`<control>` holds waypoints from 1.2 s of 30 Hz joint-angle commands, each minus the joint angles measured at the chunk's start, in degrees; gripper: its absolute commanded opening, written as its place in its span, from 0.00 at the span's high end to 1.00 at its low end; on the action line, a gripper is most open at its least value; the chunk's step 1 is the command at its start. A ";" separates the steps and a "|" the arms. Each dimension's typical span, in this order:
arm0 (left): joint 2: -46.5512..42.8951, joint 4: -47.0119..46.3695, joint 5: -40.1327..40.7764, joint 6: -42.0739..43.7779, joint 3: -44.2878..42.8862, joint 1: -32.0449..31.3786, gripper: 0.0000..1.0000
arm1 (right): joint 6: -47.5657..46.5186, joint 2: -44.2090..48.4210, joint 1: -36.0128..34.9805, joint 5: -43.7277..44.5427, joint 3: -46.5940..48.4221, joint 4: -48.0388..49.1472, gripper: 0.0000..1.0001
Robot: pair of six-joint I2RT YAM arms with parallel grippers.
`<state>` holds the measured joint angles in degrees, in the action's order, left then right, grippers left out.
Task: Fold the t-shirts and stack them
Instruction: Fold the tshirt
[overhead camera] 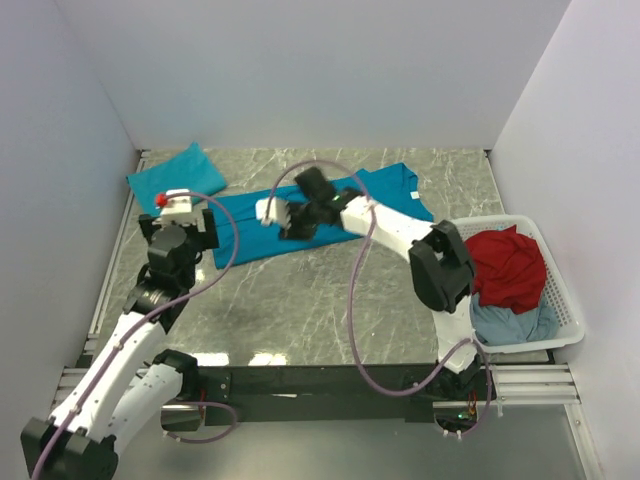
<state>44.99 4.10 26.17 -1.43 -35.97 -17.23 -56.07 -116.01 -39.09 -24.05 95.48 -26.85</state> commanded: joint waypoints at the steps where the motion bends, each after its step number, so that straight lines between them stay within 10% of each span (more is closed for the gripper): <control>1: -4.64 -1.54 11.26 -6.65 -2.01 -0.08 0.01 | -2.38 -0.54 -7.13 1.00 -3.80 1.17 0.41; 20: -12.29 -3.66 10.22 -5.95 0.63 -0.08 0.02 | 4.66 -15.12 -15.49 23.97 5.59 10.06 0.44; 31: -12.39 -3.22 7.40 -4.90 0.72 -0.08 0.02 | 5.80 -16.19 -15.23 22.12 6.40 5.85 0.97; 36: -12.56 -2.87 5.82 -4.72 0.72 -0.08 0.02 | 1.94 -4.95 -15.75 12.91 -4.75 2.95 1.00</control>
<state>32.84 2.00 34.04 -6.68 -35.05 -17.23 -52.21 -128.95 -54.39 -3.90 96.53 -18.09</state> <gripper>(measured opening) 0.980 0.010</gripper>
